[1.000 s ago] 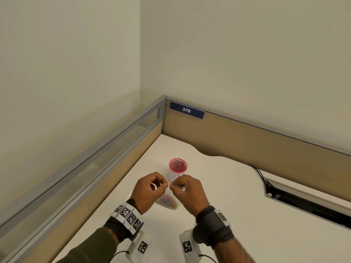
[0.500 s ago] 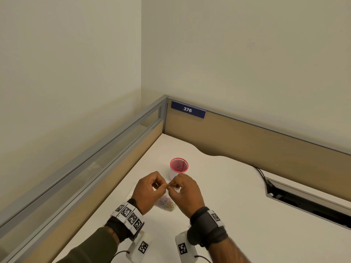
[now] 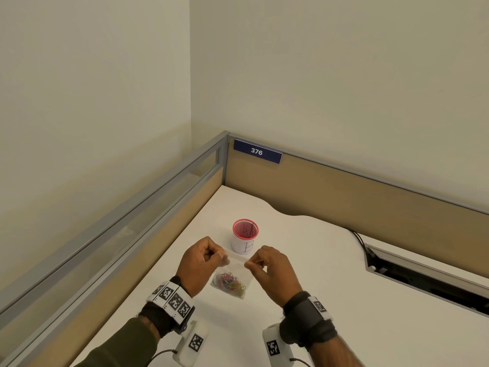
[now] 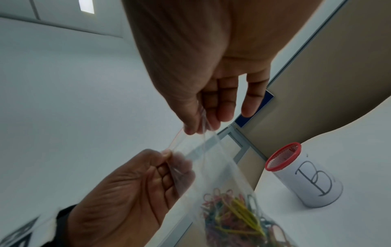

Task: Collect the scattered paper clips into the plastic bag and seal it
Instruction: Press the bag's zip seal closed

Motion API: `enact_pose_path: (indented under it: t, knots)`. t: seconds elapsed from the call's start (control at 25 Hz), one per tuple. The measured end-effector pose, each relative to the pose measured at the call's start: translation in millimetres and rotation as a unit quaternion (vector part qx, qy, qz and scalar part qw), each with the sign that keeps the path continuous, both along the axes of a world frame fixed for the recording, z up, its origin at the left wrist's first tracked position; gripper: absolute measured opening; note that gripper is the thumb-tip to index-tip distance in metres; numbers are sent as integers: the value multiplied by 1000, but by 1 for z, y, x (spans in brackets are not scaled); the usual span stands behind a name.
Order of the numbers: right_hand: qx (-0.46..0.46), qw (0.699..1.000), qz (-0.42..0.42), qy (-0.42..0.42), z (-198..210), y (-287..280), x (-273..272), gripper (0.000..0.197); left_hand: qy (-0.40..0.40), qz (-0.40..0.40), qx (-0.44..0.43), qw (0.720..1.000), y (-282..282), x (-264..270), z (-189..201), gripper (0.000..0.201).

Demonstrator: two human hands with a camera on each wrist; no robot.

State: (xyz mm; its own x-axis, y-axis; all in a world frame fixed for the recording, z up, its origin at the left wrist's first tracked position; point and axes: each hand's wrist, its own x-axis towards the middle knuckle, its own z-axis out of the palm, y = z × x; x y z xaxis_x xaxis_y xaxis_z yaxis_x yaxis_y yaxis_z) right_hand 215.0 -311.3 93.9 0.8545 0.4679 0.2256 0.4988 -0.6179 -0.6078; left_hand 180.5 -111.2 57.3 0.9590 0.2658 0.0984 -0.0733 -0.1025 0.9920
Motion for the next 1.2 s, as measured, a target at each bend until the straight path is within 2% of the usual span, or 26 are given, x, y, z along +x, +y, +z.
enact_pose_path:
  t: [0.12,0.2,0.36,0.52,0.76,0.92,1.08,1.2]
  knots:
    - [74,996,1,44,0,-7,2,6,2,-3,-44,999,-5,1,7,7]
    - [92,992,11,82,-2,-8,1,13,4,4,-60,998,-3,3,12,6]
    - [138,987,-25,74,-6,-3,2,4,-11,8,-72,997,4,7,13,6]
    - [180,979,-48,83,-2,2,5,4,-15,23,-63,998,8,6,12,8]
    - [209,974,-54,68,-1,5,9,7,-22,28,-55,998,10,3,14,9]
    - [247,962,-70,91,-2,7,10,7,-30,24,-56,998,10,3,14,8]
    - [235,966,-72,74,1,10,8,7,-30,17,-31,999,11,3,11,8]
    - [216,972,-64,62,5,12,5,10,-43,-17,20,999,15,2,7,23]
